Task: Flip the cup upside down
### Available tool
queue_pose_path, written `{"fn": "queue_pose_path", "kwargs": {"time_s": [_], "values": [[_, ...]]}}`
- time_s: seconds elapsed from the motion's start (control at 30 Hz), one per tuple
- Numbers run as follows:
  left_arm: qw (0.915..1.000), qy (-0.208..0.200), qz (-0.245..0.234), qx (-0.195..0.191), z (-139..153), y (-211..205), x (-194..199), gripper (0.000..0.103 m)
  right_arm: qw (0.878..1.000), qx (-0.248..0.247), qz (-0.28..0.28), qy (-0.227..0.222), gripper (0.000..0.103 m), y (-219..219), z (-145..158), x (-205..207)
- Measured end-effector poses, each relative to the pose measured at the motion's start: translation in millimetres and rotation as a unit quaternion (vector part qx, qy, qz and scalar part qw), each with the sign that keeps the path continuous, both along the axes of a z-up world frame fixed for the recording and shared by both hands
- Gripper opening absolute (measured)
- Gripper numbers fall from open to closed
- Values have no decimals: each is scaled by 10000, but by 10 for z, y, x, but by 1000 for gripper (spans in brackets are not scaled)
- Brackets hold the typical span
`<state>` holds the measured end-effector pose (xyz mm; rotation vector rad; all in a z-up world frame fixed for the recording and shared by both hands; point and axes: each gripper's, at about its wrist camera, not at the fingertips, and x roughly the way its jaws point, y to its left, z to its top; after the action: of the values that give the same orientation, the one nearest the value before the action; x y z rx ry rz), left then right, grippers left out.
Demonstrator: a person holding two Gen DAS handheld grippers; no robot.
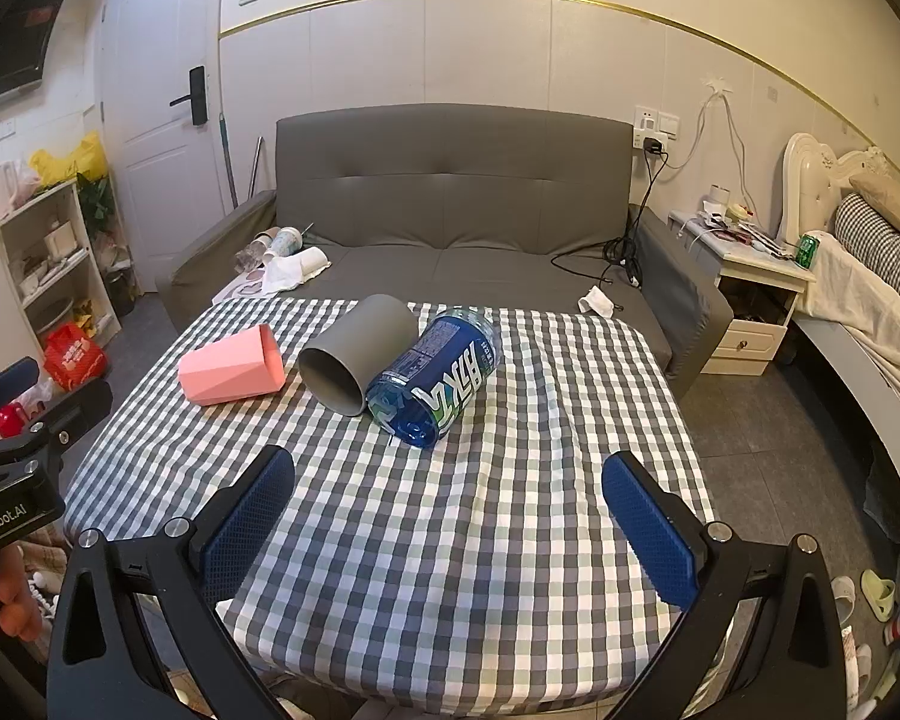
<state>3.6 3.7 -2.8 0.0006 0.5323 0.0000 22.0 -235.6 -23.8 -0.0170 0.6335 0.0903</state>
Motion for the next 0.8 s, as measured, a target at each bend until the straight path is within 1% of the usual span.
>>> {"fn": "queue_pose_path", "kwargs": {"time_s": [0.8], "values": [[10000, 7, -5, 6, -15, 2, -1, 103, 10000, 10, 4, 35, 103, -2, -6, 7]]}}
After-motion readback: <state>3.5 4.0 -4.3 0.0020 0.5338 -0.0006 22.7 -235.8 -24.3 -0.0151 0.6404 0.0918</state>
